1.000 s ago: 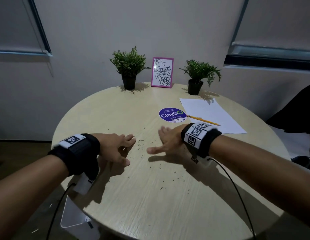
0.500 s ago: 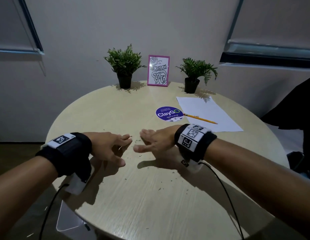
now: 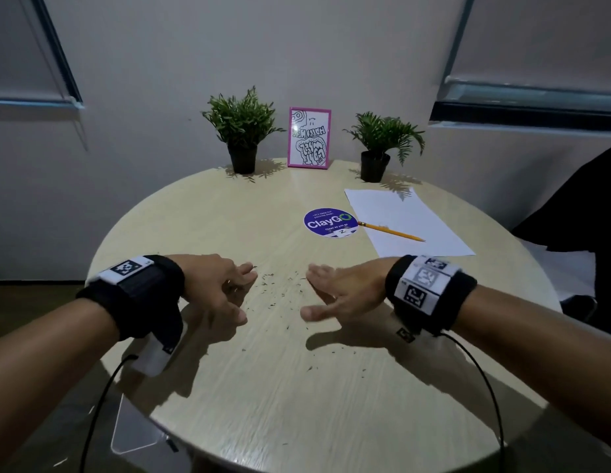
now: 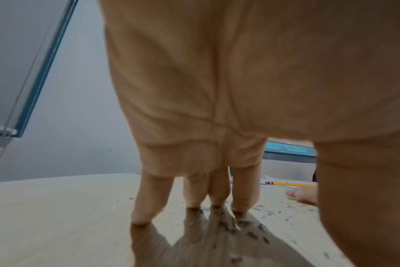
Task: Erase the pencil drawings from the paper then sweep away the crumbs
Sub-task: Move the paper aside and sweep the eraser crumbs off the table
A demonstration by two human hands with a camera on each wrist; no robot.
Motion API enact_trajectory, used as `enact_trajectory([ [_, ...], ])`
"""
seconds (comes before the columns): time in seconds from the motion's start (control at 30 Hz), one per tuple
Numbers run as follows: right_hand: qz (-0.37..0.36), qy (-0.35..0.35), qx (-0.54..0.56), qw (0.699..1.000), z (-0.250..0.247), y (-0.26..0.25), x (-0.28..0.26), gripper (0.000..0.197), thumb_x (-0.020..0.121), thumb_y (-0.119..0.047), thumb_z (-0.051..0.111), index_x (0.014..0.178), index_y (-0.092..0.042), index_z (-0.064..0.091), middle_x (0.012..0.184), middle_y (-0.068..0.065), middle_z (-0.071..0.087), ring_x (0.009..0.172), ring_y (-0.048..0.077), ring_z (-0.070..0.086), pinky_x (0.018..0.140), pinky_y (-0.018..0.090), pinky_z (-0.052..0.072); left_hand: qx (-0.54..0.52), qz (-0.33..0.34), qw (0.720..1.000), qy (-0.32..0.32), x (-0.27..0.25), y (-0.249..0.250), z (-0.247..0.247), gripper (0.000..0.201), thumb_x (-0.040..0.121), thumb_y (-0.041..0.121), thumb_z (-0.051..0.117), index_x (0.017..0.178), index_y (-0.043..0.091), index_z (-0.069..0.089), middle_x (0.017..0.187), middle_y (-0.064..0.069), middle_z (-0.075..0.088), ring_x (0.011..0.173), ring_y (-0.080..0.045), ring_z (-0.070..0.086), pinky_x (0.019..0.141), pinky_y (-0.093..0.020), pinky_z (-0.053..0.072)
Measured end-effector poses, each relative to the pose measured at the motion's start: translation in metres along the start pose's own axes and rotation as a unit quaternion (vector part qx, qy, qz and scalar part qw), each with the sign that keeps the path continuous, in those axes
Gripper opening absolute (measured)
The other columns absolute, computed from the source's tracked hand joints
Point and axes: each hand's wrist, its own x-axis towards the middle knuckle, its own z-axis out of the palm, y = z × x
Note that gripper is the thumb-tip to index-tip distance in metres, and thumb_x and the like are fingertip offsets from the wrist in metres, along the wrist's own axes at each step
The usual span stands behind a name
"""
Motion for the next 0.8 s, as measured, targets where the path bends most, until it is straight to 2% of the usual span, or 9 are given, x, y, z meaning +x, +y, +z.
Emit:
enact_trajectory([
  [0.07,0.035,0.031,0.008,0.999,-0.007,0.013,-0.003,0.132,0.062,-0.097,0.012,0.157,-0.005,0.008,0.168,0.008,0.002,0.154,0.028,0.008,0.124,0.052,0.013,-0.004,-0.005,1.0,-0.006,-0.003,0.005,-0.002,0.092,0.068,0.083,0.059,0.144,0.034,0.046,0.13,0.003,0.063,0.116,-0.017,0.057,0.105,-0.038,0.042],
  [0.17,0.136,0.032,-0.03,0.99,-0.005,0.026,-0.003,0.14,0.054,-0.099,0.008,0.158,-0.007,-0.008,0.167,0.009,-0.012,0.155,0.024,-0.002,0.125,0.05,0.007,-0.002,0.001,1.0,-0.008,-0.006,0.009,-0.002,0.106,0.061,0.09,0.05,0.15,0.035,0.036,0.143,0.005,0.054,0.12,-0.017,0.054,0.108,-0.04,0.04],
  [0.3,0.058,-0.002,-0.046,0.997,0.007,-0.018,-0.002,0.14,0.052,-0.102,0.011,0.157,-0.012,-0.016,0.164,0.005,-0.022,0.154,0.021,-0.01,0.125,0.051,0.003,0.01,-0.007,1.0,-0.002,-0.003,0.011,0.001,0.119,0.052,0.094,0.04,0.153,0.033,0.031,0.153,0.006,0.043,0.126,-0.019,0.052,0.109,-0.041,0.039],
  [0.37,0.016,-0.017,-0.024,0.999,0.002,-0.037,-0.011,0.136,0.055,-0.102,0.012,0.159,-0.016,-0.011,0.166,0.001,-0.018,0.154,0.017,-0.008,0.125,0.051,0.004,0.026,-0.011,1.0,0.0,-0.008,0.02,-0.002,0.104,0.067,0.087,0.047,0.152,0.028,0.034,0.154,0.003,0.043,0.127,-0.021,0.052,0.109,-0.041,0.039],
  [0.43,0.022,0.015,0.0,1.0,-0.008,-0.034,-0.028,0.131,0.061,-0.099,0.011,0.16,-0.013,-0.004,0.166,0.001,-0.015,0.155,0.017,-0.004,0.125,0.05,0.004,0.044,0.009,0.999,0.022,-0.013,0.029,-0.004,0.077,0.087,0.066,0.053,0.147,0.019,0.042,0.15,-0.003,0.047,0.13,-0.025,0.051,0.108,-0.041,0.04],
  [0.57,0.133,0.014,-0.035,0.99,-0.003,0.012,-0.047,0.141,0.052,-0.102,0.006,0.16,-0.013,-0.002,0.167,0.002,-0.01,0.155,0.021,0.003,0.125,0.049,0.008,0.023,0.089,0.987,0.134,-0.023,0.045,-0.004,0.061,0.084,0.05,0.07,0.133,0.015,0.06,0.139,-0.001,0.058,0.125,-0.024,0.056,0.101,-0.039,0.047],
  [0.63,0.157,-0.019,-0.056,0.986,0.011,0.012,-0.042,0.149,0.044,-0.107,0.007,0.159,-0.012,-0.003,0.168,0.005,-0.009,0.155,0.025,0.008,0.123,0.051,0.012,0.009,0.098,0.973,0.21,-0.022,0.051,-0.004,0.039,0.084,0.036,0.076,0.116,0.014,0.072,0.119,-0.001,0.07,0.107,-0.021,0.065,0.089,-0.037,0.054],
  [0.7,0.118,-0.02,-0.06,0.991,0.021,-0.007,-0.033,0.148,0.048,-0.106,0.015,0.157,-0.01,-0.012,0.166,0.007,-0.017,0.155,0.024,-0.001,0.124,0.051,0.009,-0.022,0.086,0.961,0.262,-0.019,0.06,-0.008,0.015,0.086,0.024,0.077,0.091,0.01,0.077,0.09,-0.003,0.074,0.083,-0.019,0.068,0.075,-0.036,0.057],
  [0.8,0.021,0.0,-0.031,0.999,0.015,-0.037,-0.042,0.122,0.073,-0.094,0.023,0.159,-0.013,-0.01,0.167,0.003,-0.015,0.155,0.019,-0.005,0.125,0.047,0.004,-0.034,0.081,0.961,0.263,-0.013,0.071,-0.012,0.013,0.093,0.006,0.062,0.091,0.006,0.075,0.092,-0.008,0.073,0.081,-0.02,0.067,0.075,-0.038,0.057],
])
